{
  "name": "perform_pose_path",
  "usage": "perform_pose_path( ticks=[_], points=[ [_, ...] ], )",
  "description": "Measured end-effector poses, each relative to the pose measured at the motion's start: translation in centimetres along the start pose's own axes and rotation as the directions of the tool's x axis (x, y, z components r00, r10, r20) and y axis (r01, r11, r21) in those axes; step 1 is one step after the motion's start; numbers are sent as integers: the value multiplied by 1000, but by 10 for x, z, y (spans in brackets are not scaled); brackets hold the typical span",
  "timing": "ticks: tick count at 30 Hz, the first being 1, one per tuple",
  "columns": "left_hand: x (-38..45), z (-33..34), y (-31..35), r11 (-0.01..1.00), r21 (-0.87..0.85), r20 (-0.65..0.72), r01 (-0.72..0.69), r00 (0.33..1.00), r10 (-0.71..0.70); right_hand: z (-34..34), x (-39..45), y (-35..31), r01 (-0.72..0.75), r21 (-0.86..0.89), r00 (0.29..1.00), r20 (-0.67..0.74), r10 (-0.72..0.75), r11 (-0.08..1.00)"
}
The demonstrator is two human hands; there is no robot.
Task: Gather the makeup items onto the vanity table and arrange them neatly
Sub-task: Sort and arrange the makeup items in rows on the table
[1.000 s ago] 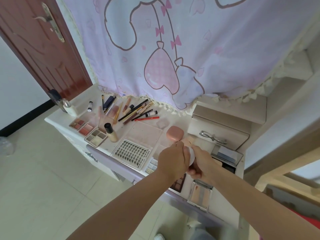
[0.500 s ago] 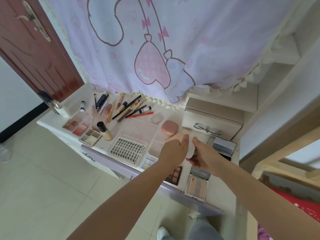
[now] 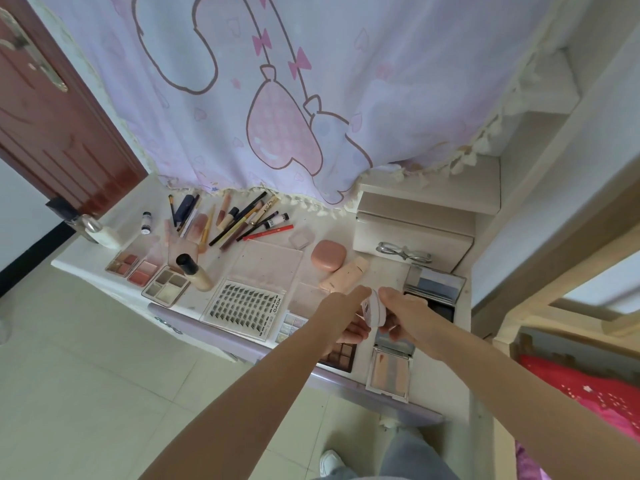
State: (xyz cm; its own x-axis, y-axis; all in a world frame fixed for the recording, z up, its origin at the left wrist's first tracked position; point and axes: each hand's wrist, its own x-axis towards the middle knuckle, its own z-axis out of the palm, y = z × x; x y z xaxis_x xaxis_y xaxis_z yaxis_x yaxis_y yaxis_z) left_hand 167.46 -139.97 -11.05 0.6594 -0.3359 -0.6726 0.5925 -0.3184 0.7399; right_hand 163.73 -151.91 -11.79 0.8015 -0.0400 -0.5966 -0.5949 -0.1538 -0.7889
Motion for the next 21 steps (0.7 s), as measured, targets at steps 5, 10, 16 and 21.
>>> perform_pose_path(
  ticks=[5,10,16,21],
  points=[
    [6,-12,-4,964,-263,8,34,999,-33,-14,10,9,164,71,986,4,-165,984],
    [17,-29,-8,836,-548,77,-30,993,86,-37,23,10,219,448,975,-133,-178,867],
    [41,-33,0,686,-716,5,-128,982,188,-61,40,17,268,284,947,-255,-197,921],
    [57,-33,8,787,-582,4,-205,967,255,-64,69,12,190,-385,961,-115,-251,903]
  ],
)
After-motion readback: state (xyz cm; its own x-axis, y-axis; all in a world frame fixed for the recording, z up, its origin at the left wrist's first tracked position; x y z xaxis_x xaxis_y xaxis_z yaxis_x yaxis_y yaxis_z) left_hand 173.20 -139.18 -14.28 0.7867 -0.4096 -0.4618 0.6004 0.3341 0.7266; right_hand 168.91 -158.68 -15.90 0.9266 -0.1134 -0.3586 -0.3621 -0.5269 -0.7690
